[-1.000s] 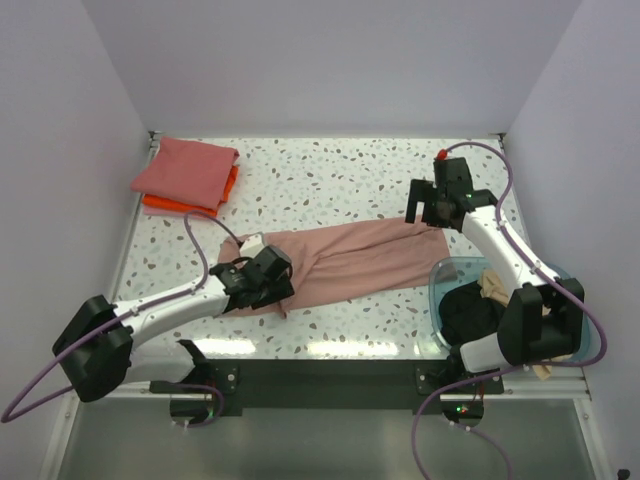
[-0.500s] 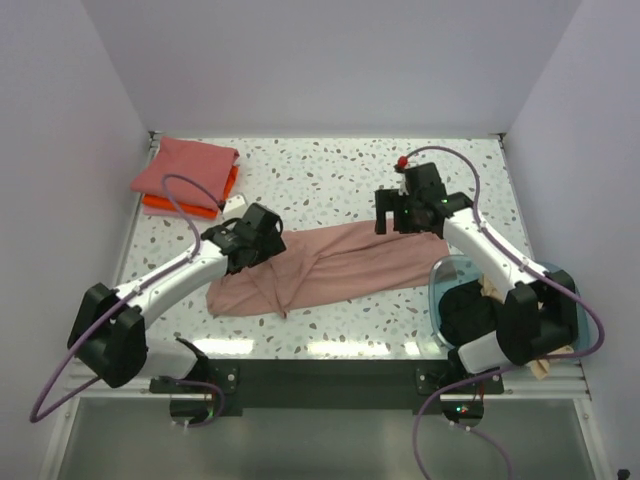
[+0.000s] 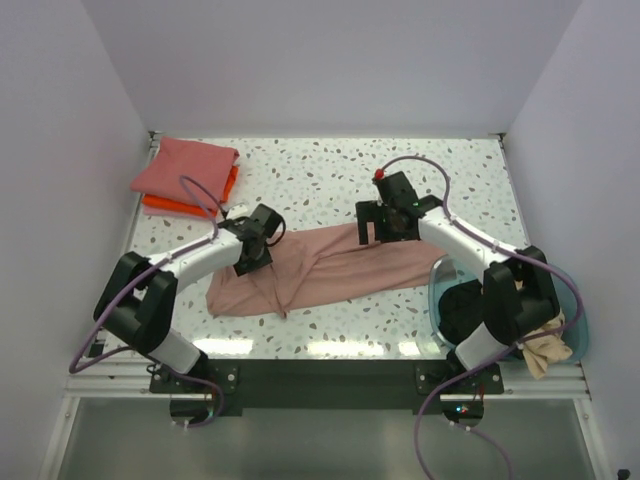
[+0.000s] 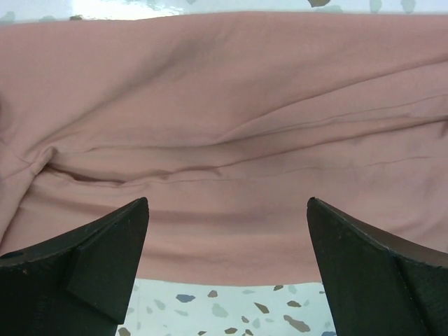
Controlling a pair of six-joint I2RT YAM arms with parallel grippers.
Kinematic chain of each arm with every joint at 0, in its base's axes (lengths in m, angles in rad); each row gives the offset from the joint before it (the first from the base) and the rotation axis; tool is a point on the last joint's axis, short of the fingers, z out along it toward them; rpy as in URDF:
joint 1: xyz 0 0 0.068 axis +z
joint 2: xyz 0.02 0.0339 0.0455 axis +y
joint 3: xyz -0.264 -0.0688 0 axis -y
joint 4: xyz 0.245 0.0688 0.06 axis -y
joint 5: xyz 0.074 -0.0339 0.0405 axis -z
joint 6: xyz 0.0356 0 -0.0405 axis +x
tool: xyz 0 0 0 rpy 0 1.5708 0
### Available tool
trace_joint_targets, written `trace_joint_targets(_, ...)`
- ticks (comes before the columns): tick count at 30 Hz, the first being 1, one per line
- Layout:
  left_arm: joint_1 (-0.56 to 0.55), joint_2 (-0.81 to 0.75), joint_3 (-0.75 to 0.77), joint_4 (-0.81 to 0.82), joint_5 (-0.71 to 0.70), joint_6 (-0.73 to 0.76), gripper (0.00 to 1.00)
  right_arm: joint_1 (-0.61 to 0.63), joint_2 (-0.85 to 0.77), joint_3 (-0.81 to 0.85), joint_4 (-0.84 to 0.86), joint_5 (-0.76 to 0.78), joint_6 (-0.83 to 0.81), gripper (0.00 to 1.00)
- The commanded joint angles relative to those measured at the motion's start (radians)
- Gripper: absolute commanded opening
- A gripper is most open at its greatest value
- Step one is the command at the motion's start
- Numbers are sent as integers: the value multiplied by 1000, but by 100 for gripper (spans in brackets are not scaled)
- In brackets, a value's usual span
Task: Fold and stack the t-shirts
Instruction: Fold the tshirt
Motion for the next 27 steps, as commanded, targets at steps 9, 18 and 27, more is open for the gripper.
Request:
trace_joint_targets(9,134,-18,-7,19,-48,102,9,-2,37,9,-44,156,16,99)
trace_joint_targets(18,258,-135,-36,10,-87,145,0,-6,80,15,-80,222,29,99)
trace_joint_targets(27,329,-92,-62,-12,-57,156,22,-14,83,23,-90,227,24,99)
